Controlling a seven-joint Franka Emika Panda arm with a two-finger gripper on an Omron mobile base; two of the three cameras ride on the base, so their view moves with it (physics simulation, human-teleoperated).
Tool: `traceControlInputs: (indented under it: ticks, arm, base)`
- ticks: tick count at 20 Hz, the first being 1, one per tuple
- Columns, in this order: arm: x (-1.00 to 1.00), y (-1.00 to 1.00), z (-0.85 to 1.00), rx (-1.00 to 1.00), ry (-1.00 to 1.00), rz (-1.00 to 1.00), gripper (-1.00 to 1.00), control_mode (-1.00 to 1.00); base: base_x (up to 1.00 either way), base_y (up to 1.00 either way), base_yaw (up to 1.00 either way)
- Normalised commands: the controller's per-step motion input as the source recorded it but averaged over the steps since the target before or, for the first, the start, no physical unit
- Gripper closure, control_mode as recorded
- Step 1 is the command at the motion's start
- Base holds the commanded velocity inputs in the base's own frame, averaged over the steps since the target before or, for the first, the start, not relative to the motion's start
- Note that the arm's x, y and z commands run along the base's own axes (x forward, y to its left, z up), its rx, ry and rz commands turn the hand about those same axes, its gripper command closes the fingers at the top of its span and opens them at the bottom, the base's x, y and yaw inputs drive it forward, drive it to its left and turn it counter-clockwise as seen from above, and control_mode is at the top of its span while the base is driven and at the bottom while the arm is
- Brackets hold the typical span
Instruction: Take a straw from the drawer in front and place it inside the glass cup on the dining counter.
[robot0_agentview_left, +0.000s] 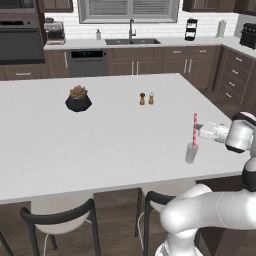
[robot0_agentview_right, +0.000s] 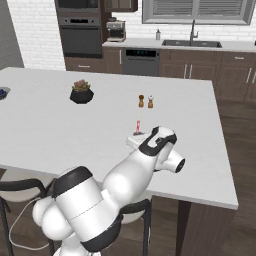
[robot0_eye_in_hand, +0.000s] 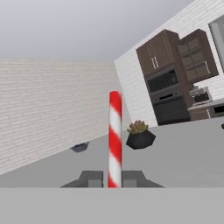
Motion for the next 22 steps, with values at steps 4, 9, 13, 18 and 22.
traceControlInputs:
  ticks: [4,9,13,18,22]
  arm:
    - [0.12,-0.01,0.00,0.00,-0.07,0.00,1.00,-1.00]
    - [0.06,0.00,0.00,0.00,-0.12,0.00,1.00,-1.00]
    - [0.00,0.00,0.00,0.00,-0.12,0.00,1.00,-1.00]
    - [0.00,-0.09,-0.02,0.00,-0.10,0.00,1.00,-1.00]
    - [0.00,-0.13,-0.11,0.00,-0.02,0.00,1.00,-1.00]
  base:
    - [0.00,0.00,0.00]
    - [0.00,0.00,0.00]
    - [0.00,0.00,0.00]
    - [0.00,0.00,0.00]
    - [0.00,0.00,0.00]
